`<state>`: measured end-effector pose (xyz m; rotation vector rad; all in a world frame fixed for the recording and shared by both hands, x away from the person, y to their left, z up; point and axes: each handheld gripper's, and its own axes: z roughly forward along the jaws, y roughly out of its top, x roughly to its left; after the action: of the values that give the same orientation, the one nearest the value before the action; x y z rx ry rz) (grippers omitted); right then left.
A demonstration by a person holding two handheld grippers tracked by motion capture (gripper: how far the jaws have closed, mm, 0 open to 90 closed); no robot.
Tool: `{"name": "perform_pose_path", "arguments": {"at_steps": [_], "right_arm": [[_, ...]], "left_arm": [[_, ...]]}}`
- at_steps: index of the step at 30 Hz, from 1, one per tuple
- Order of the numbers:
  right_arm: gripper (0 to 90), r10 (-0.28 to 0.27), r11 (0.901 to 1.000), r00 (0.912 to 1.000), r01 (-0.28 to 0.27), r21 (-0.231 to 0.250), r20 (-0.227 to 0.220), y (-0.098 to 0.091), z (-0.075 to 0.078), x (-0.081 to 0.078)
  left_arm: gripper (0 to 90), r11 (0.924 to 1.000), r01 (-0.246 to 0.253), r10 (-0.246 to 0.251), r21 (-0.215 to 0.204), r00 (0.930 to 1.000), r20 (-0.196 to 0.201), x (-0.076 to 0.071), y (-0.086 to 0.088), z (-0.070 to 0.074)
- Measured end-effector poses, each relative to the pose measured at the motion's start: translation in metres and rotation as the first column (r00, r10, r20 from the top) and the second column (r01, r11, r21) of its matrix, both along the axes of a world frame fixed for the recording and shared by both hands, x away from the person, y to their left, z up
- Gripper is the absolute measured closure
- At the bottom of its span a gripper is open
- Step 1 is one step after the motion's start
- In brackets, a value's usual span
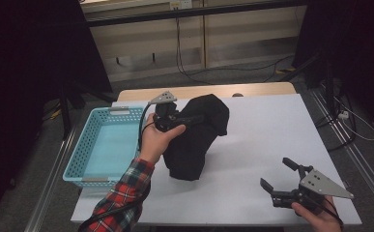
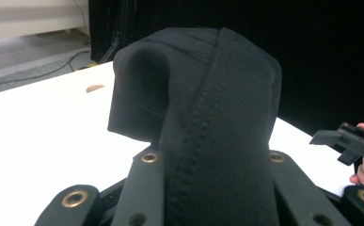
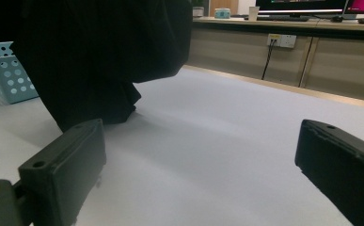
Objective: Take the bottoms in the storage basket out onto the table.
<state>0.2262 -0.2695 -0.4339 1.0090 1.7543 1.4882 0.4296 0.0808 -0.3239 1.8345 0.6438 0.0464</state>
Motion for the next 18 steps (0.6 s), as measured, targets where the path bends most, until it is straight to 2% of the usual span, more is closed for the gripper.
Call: {"name": "perform_pose_path", "arguments": {"at_steps": [18], "right_arm": [[2.1, 0.008, 1.0000, 1.0000, -0.008, 0.000, -0.002, 0.001, 0.000, 0.000]], "left_arm": [[71.5, 0.9993, -0.009, 0.009, 0.037, 0.9999, -0.013, -0.002, -0.004, -0.028]]}}
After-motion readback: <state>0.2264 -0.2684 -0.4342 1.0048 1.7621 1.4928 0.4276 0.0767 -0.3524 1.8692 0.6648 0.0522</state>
